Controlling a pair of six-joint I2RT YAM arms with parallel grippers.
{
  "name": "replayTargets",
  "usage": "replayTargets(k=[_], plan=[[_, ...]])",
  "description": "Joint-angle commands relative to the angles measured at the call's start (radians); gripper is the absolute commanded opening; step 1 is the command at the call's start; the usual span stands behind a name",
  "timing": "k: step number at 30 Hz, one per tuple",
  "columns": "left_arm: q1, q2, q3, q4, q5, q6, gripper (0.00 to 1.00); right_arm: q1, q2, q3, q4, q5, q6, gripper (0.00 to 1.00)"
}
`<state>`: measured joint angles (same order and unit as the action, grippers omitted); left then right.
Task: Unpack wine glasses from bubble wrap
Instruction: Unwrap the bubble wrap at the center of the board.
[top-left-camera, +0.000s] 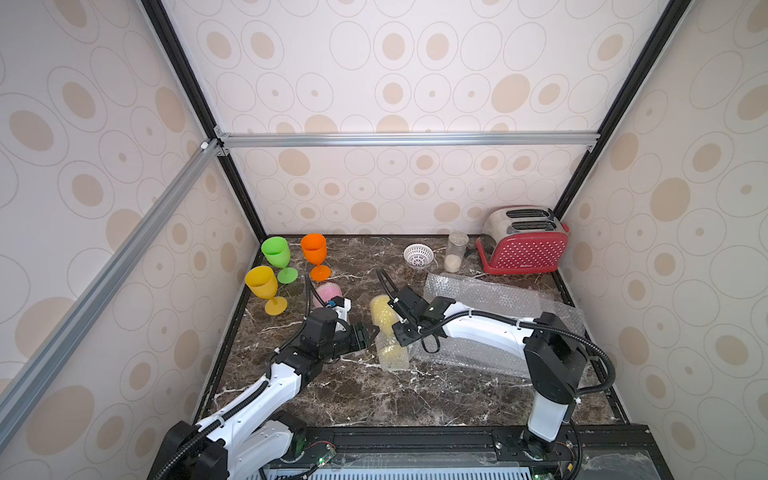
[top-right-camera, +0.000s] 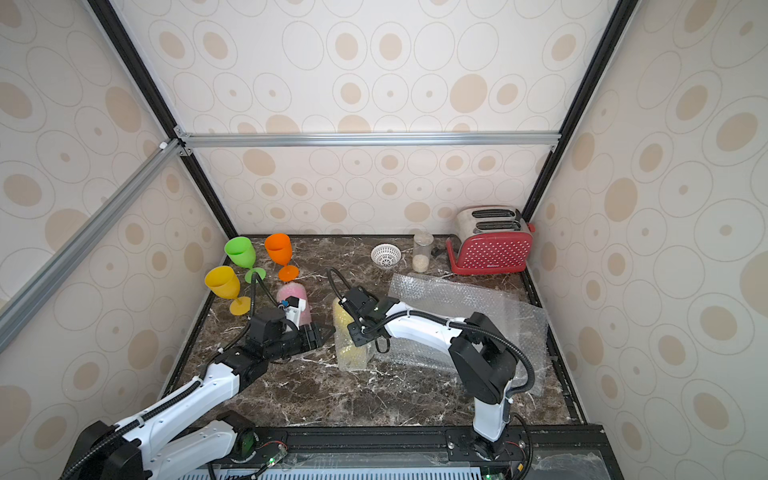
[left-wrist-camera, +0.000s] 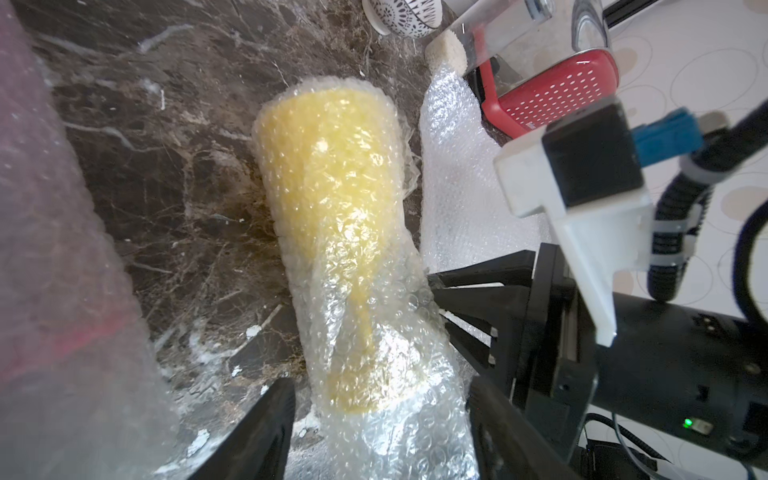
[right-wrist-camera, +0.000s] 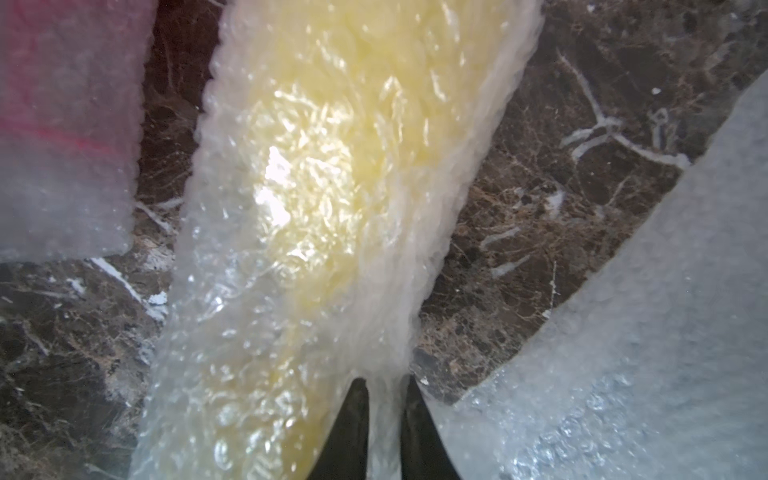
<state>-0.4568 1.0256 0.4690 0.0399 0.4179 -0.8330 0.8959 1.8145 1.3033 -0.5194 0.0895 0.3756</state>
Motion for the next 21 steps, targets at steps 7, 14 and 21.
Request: replayTargets(k=[7, 14, 21], plan=[[-0.052, 0.135, -0.003, 0.135, -0.002, -0.025, 0.70, -0.011, -0.045, -0.067, 0.081, -0.089, 0.009, 0.17], [-0.059, 0.200, 0.000, 0.160, -0.019, 0.004, 0.69, -0.018, -0.064, -0.100, 0.113, -0.124, 0.008, 0.17], [-0.059, 0.282, 0.031, 0.201, 0.006, 0.030, 0.65, -0.017, -0.068, -0.117, 0.124, -0.149, 0.001, 0.17]])
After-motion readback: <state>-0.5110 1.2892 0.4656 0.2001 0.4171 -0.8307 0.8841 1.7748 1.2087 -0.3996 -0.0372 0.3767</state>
